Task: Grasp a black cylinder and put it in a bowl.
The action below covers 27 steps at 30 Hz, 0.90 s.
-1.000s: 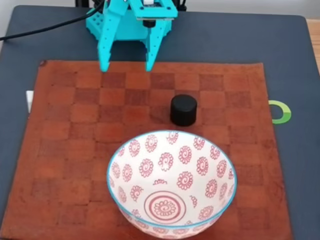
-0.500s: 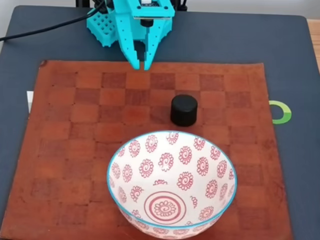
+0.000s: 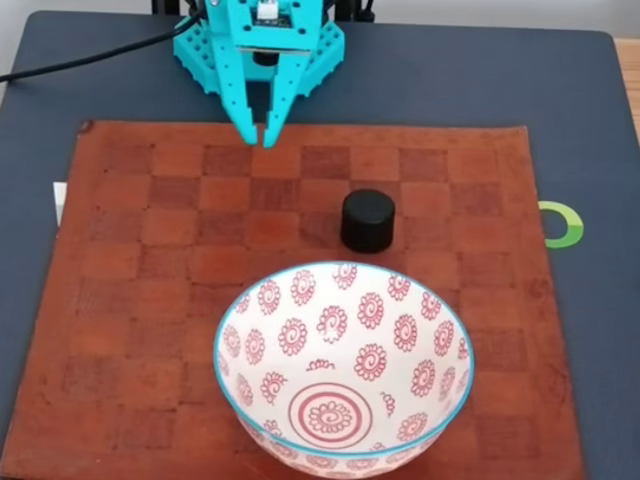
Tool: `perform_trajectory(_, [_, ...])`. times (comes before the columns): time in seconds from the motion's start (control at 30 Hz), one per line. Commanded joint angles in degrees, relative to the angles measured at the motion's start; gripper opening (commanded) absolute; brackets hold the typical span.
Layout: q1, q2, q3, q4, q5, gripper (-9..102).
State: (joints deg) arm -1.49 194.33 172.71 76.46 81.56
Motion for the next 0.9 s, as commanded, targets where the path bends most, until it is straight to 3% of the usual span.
perform_trajectory(0.0, [-0.18,2.81,-0.88,0.0,-0.18,0])
perform_trajectory(0.4, [-4.04,0.35,-6.24,-0.62,-0.09,0])
perform_trajectory(0.87, [-8.09,-32.43,-21.27,-1.67,0.7,0])
